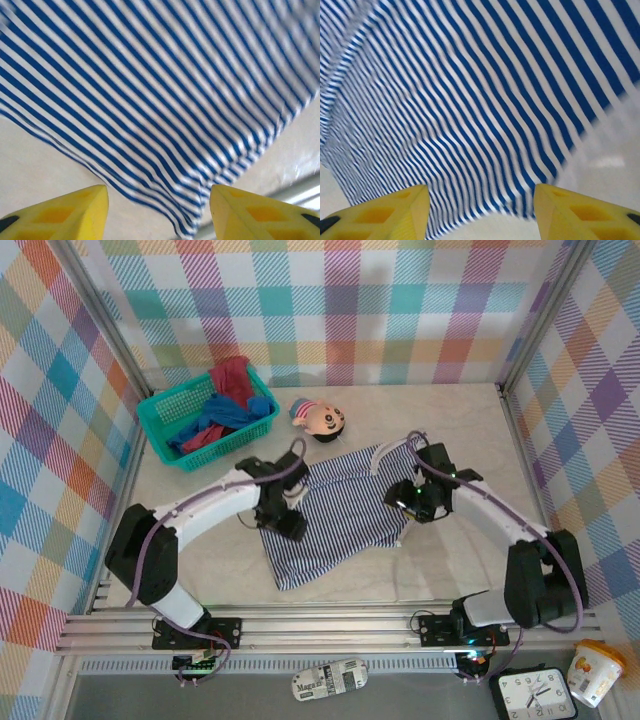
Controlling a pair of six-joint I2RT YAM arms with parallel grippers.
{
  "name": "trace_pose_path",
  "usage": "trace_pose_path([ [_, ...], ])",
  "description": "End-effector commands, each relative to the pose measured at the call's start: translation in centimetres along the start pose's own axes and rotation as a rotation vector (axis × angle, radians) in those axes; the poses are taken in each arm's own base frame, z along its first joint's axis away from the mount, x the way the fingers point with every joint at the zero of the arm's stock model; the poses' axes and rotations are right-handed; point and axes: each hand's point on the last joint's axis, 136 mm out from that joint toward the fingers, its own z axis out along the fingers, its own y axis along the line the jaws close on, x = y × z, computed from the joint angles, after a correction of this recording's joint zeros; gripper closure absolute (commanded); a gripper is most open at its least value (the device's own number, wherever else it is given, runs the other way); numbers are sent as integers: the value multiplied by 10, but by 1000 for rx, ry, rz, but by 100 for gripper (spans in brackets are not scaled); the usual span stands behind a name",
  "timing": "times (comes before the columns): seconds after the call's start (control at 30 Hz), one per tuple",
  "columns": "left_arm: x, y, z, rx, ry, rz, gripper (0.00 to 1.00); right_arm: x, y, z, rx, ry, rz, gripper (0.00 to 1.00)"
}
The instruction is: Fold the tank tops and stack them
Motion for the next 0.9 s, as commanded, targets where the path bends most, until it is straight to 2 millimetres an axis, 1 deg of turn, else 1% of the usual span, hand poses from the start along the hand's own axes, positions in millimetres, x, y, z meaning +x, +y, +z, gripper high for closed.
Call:
trace_pose_path([
  [0.0,35,5,10,-43,55,-204,44,36,-30,-2,122,68,102,43],
  [0.03,43,6,11,-61,49,-253,44,42,-32,1,127,83,115,43],
  [0.13,60,-6,18,-35,15,-335,44,48,-34,6,140,101,128,45],
  [0.23,71,-23,36,30,-2,-364,43,52,-36,16,152,125,148,47],
  [0.3,73,-28,46,51,4,-370,43,54,-40,22,176,148,166,48],
  [0.47,67,-32,55,66,-12,-372,43,52,-46,35,204,157,198,51],
  [0.57,65,-31,60,58,-19,-376,46,49,-47,41,203,141,219,54],
  [0.67,62,-35,63,85,-22,-389,54,49,-50,48,219,146,235,58],
  [0.77,72,-31,66,64,11,-391,65,48,-53,53,239,156,240,63],
  [0.87,79,-27,61,56,14,-394,78,50,-57,52,263,162,249,75],
])
